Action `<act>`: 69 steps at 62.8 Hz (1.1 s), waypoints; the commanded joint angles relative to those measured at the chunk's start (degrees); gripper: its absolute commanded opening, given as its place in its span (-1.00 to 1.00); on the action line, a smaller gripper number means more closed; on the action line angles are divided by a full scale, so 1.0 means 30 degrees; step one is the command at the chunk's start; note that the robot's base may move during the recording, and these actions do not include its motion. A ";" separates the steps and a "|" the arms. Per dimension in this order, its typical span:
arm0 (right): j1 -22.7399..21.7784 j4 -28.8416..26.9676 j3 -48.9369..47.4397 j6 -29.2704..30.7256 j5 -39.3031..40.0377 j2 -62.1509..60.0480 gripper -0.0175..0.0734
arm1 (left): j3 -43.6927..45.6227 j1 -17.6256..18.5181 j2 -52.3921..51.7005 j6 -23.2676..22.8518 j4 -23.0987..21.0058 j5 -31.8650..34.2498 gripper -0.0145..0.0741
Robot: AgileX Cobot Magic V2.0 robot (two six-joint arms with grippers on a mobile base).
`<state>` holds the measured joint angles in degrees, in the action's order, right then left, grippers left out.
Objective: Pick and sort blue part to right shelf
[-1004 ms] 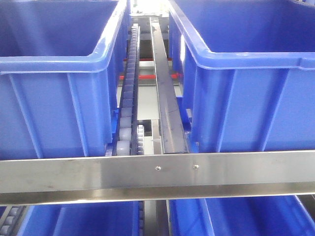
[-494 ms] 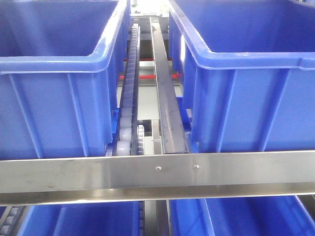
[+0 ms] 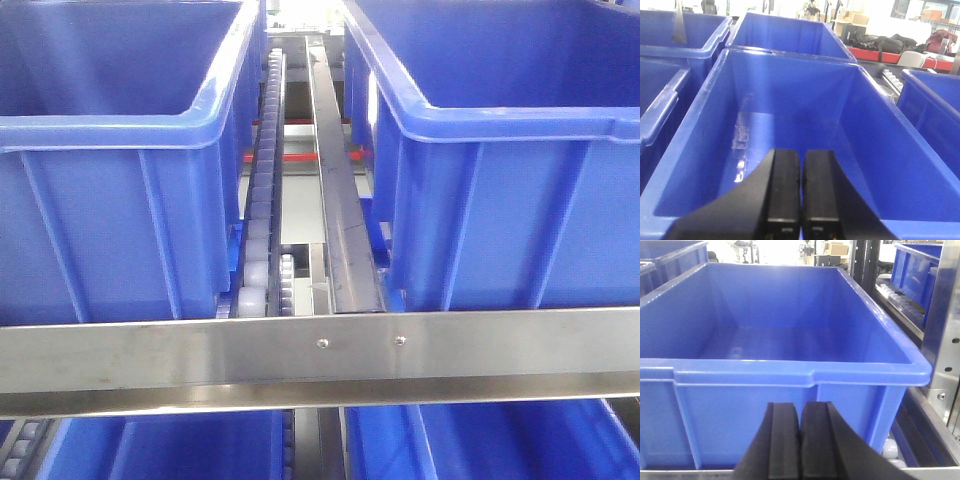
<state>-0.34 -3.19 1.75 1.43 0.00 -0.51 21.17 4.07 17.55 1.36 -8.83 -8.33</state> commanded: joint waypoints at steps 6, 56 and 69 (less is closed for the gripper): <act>-0.0148 -0.0233 -0.0383 0.0479 0.1627 -0.0452 -0.50 | 0.0525 -0.0029 0.0147 -0.0020 -0.0205 0.1507 -0.39; -0.0148 -0.0233 -0.0405 0.0479 0.1450 -0.0452 -0.50 | 0.0525 -0.0029 0.0147 -0.0020 -0.0205 0.1507 -0.39; -0.0148 -0.0233 -0.0405 0.0479 0.1450 -0.0452 -0.50 | 0.0495 -0.0029 0.0147 -0.0020 -0.0205 0.1507 -0.39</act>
<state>-0.47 -3.63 1.84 2.25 0.00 -0.51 21.12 4.07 17.55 1.36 -8.83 -8.33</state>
